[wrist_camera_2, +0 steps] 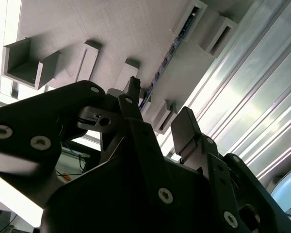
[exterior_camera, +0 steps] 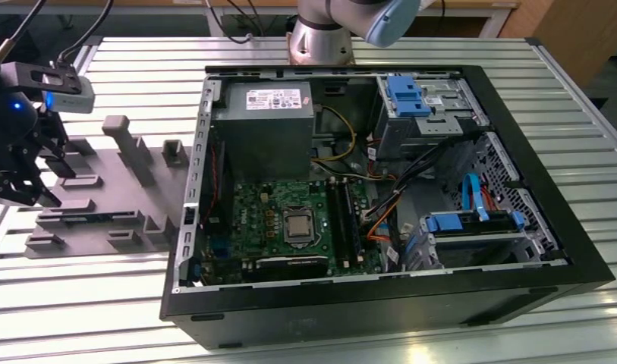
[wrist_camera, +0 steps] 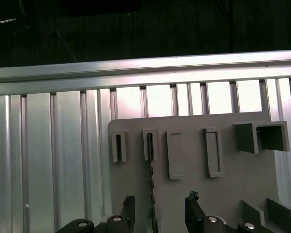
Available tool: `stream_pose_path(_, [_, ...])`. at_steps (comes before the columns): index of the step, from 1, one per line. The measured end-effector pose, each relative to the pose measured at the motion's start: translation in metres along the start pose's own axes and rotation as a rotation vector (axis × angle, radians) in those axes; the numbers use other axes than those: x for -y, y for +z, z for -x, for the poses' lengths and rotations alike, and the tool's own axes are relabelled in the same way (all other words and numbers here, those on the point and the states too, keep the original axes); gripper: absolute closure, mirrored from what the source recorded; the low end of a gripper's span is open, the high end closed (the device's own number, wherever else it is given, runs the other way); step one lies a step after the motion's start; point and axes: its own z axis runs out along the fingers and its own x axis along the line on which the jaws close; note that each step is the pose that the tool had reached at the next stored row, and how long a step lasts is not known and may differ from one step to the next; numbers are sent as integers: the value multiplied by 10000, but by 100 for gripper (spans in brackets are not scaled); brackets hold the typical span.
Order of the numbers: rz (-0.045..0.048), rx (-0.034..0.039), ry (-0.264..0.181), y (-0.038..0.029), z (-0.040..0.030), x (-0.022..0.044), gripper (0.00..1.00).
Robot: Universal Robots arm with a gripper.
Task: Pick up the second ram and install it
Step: 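Pick up the second ram and move it above second insertion slot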
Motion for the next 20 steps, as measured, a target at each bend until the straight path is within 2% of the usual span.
stream_pose_path(15, [0,0,0,29,-1,1,47])
stream_pose_path(20, [0,0,0,72,-1,3,47])
